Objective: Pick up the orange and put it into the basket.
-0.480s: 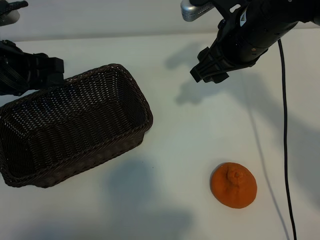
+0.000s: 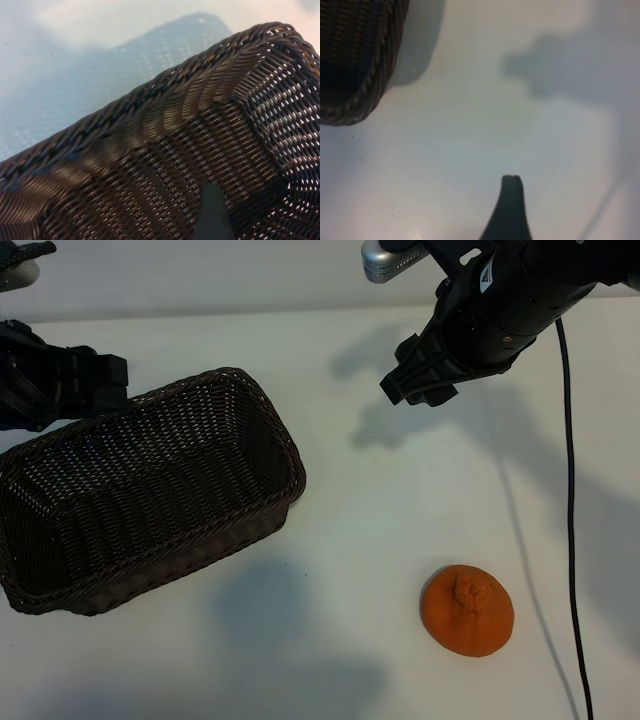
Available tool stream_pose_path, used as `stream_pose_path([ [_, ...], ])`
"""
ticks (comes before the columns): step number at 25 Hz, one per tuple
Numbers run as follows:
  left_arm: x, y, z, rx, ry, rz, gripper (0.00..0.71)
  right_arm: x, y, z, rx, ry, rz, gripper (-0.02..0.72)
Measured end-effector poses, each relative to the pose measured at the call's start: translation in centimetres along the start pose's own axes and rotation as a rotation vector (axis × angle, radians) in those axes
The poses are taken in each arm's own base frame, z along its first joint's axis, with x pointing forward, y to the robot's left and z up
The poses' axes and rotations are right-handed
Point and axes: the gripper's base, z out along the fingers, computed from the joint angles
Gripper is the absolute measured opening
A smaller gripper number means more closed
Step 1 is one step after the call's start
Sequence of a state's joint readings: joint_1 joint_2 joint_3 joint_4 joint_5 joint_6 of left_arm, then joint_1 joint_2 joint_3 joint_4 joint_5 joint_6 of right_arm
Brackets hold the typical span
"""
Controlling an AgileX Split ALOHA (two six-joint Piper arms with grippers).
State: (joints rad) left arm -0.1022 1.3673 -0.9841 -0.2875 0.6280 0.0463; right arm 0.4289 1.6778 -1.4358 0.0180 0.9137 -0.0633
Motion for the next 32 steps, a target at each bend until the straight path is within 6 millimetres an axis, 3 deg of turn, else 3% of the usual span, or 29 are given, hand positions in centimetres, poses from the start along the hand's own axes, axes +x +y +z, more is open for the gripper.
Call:
stream_pose_path([
  [23, 0.3, -0.1, -0.3, 0.001, 0.029, -0.006, 0.540, 0.0, 0.0, 0.0, 0.000, 0.000, 0.000, 0.595],
  [27, 0.7, 0.1, -2.2, -0.046, 0.033, -0.027, 0.540, 0.0, 0.0, 0.0, 0.000, 0.000, 0.000, 0.595],
  [32, 1.7, 1.5, -5.9, -0.248, 0.010, -0.094, 0.540, 0.0, 0.0, 0.0, 0.000, 0.000, 0.000, 0.595],
])
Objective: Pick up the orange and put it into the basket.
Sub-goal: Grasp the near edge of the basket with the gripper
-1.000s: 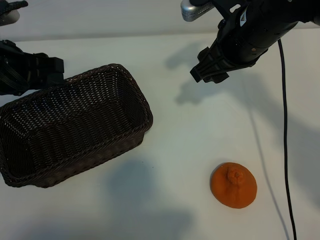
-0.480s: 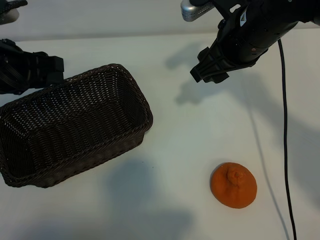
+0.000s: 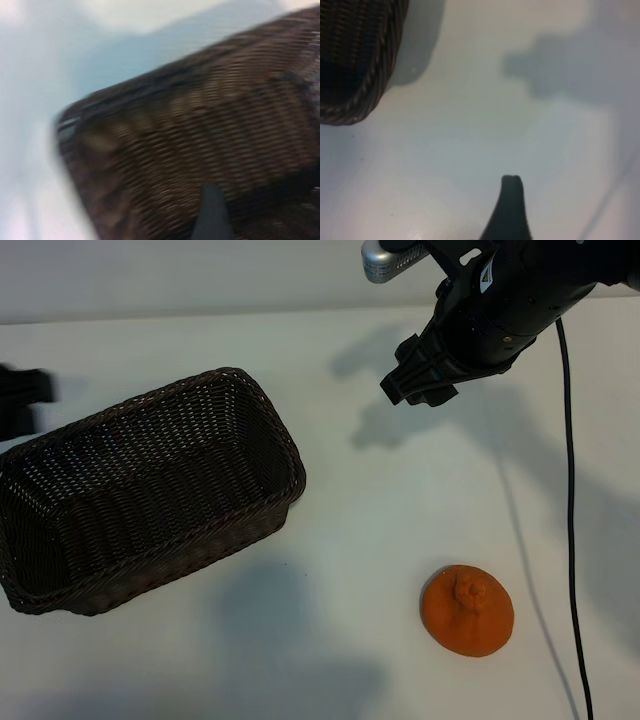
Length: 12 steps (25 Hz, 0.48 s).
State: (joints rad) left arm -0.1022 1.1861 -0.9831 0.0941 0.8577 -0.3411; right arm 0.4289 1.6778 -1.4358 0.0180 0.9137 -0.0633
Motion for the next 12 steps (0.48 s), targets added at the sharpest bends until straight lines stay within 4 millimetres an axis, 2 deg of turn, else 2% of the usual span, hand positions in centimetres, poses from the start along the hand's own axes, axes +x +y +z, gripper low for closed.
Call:
stream_pose_path([
  [2, 0.6, 1.2, -1.1, -0.101, -0.011, -0.032, 0.540, 0.0, 0.0, 0.0, 0.000, 0.000, 0.000, 0.595],
  [5, 2.4, 2.6, -1.6, -0.197, -0.014, -0.102, 0.540, 0.0, 0.0, 0.0, 0.000, 0.000, 0.000, 0.595],
  [12, 5.2, 3.1, 0.8, -0.183, -0.024, -0.189, 0.567, 0.0, 0.0, 0.0, 0.000, 0.001, 0.000, 0.595],
])
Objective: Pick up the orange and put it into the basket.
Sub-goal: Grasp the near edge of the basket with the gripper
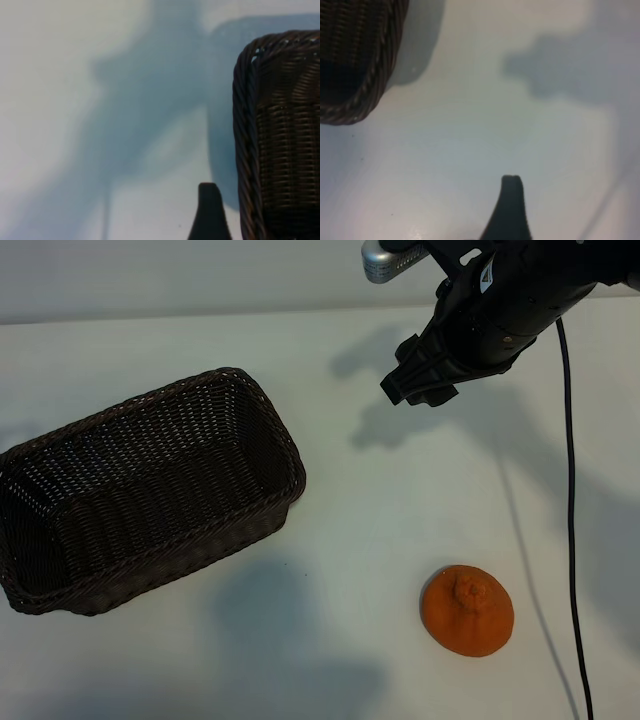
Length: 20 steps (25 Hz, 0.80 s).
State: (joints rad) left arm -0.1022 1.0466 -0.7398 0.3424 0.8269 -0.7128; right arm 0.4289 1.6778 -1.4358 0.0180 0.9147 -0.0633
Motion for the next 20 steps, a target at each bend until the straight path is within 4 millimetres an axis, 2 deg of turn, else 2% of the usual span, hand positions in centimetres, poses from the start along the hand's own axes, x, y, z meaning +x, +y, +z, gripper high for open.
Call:
stream_pose_path([
  [9, 1.6, -0.3, 3.0, 0.015, 0.021, -0.053, 0.576, 0.0, 0.0, 0.0, 0.000, 0.001, 0.000, 0.597],
  [15, 1.9, -1.1, 5.9, -0.008, 0.098, -0.043, 0.577, 0.0, 0.0, 0.0, 0.000, 0.005, -0.001, 0.596],
  [20, 2.1, -1.5, 7.2, -0.023, 0.140, -0.041, 0.579, 0.1, 0.0, 0.0, -0.001, 0.008, -0.001, 0.595],
])
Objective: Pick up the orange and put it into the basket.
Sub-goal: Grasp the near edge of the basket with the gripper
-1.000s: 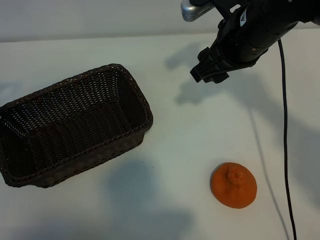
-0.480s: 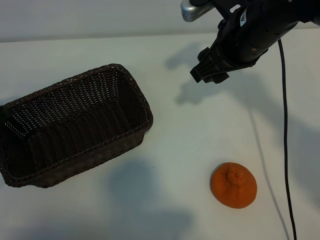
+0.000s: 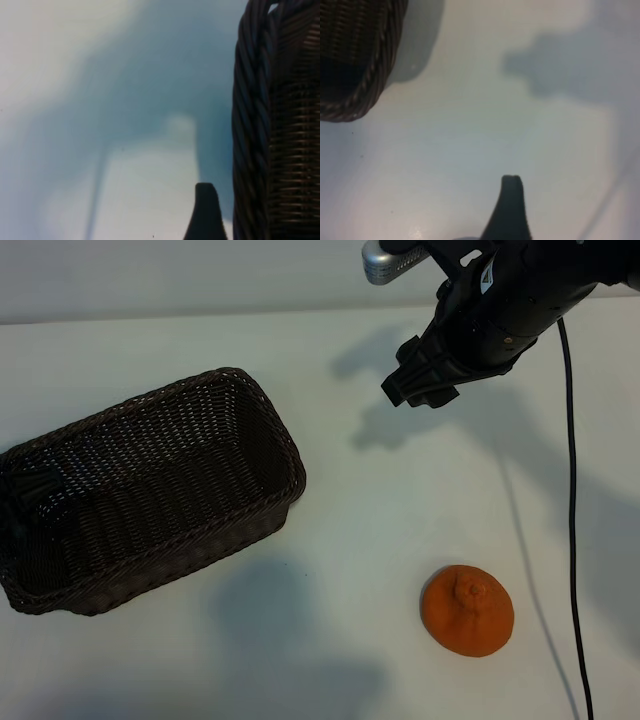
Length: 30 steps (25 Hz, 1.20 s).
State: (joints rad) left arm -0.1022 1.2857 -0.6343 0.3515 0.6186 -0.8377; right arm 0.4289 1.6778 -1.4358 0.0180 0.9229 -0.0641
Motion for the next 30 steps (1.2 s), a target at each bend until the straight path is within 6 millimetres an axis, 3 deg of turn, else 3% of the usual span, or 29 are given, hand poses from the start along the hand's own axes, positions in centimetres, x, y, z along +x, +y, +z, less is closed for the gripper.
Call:
stream_pose_path([
  [8, 0.5, 0.0, 1.1, 0.012, 0.008, -0.009, 0.579, 0.1, 0.0, 0.0, -0.001, 0.014, 0.000, 0.595],
  [17, 1.7, 3.3, 3.2, 0.023, -0.005, -0.123, 0.580, 0.2, 0.0, 0.0, -0.001, 0.021, 0.000, 0.595],
  [30, 2.4, 2.7, 6.6, 0.052, 0.069, -0.114, 0.581, 0.3, 0.0, 0.0, -0.002, 0.028, 0.000, 0.595],
])
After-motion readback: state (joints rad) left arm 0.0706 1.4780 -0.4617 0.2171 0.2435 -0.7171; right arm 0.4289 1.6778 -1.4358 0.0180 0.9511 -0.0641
